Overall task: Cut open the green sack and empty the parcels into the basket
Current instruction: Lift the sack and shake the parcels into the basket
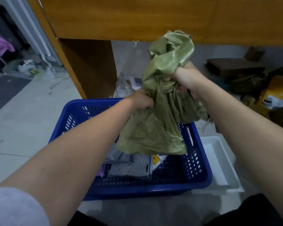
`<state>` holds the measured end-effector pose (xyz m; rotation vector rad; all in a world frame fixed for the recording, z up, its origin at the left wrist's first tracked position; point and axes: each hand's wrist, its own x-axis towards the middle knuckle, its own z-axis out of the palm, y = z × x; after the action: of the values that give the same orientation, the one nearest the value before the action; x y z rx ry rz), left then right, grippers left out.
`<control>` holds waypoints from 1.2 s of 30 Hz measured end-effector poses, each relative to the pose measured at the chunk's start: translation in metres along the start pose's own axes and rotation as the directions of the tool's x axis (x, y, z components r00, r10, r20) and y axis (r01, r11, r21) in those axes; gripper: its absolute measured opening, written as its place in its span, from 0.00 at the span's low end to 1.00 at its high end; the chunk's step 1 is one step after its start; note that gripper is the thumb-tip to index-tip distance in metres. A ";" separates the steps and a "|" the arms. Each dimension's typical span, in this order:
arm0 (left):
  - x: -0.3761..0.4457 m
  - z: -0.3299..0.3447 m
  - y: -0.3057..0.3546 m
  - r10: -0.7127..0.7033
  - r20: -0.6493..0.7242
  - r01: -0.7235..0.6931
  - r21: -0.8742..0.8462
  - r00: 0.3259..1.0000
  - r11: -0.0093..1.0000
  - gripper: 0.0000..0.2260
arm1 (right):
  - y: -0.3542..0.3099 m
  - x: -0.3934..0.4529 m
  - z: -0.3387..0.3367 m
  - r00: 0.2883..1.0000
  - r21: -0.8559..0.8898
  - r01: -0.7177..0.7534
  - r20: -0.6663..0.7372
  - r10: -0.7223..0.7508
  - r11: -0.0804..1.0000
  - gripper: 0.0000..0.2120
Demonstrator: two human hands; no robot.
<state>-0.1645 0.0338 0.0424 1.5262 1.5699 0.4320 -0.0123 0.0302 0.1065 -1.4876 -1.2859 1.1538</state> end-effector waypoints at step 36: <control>0.014 -0.034 -0.015 0.289 -0.328 -0.381 -0.265 0.899 0.886 0.55 | -0.023 0.006 0.009 0.975 -0.474 0.116 0.221 -0.010 0.873 0.17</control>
<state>-0.1978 0.0549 0.0449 1.5258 1.3478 1.0960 -0.0260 0.0390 0.1261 -1.6896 -1.8634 1.0084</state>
